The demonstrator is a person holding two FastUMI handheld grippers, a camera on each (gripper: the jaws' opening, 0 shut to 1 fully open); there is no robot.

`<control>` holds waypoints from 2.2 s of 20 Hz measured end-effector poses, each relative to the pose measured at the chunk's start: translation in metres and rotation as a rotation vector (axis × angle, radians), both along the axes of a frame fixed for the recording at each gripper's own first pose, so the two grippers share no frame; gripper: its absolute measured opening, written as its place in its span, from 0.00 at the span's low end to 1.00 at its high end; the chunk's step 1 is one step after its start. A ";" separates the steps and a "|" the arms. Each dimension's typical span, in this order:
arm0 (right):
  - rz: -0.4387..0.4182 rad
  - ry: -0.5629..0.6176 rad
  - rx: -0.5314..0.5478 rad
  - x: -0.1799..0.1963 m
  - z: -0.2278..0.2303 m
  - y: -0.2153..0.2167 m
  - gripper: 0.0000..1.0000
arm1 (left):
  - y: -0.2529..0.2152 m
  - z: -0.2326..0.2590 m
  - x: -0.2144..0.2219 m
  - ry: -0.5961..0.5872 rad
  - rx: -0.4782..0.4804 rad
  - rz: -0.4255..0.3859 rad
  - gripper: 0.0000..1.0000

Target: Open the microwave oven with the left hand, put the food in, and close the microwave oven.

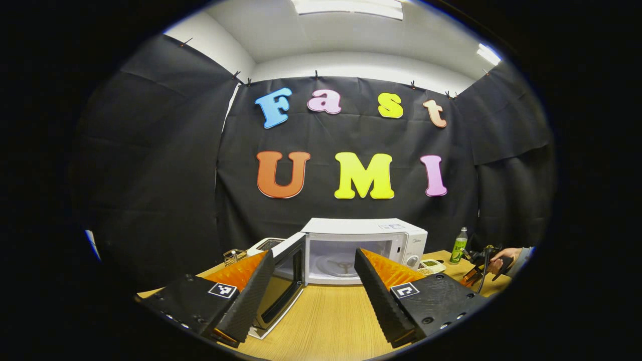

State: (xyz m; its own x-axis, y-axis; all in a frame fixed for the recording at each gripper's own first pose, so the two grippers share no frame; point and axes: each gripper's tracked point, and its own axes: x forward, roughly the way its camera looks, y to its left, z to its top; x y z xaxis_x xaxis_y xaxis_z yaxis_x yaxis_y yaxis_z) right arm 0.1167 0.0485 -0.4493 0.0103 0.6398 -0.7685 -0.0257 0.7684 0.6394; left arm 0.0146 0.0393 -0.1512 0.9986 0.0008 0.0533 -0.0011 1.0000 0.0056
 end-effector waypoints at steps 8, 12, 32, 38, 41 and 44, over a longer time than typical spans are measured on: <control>-0.120 -0.035 0.040 -0.023 0.036 0.006 0.00 | 0.000 -0.004 -0.017 0.010 0.032 -0.014 0.95; -0.180 -0.098 0.002 -0.030 0.050 0.026 0.04 | 0.008 -0.005 -0.025 0.011 0.003 -0.034 0.95; -0.641 -0.275 0.142 0.032 0.076 0.268 0.00 | 0.073 -0.022 -0.053 0.017 -0.065 -0.054 0.95; -0.827 -0.304 0.338 0.088 0.078 0.338 0.04 | 0.081 -0.018 -0.054 0.006 -0.062 -0.044 0.95; -0.860 -0.363 0.343 0.114 0.073 0.359 0.04 | 0.081 -0.019 -0.049 -0.005 -0.040 -0.049 0.95; -0.971 -0.403 0.377 0.148 0.070 0.364 0.04 | 0.076 -0.021 -0.045 -0.025 -0.007 -0.051 0.95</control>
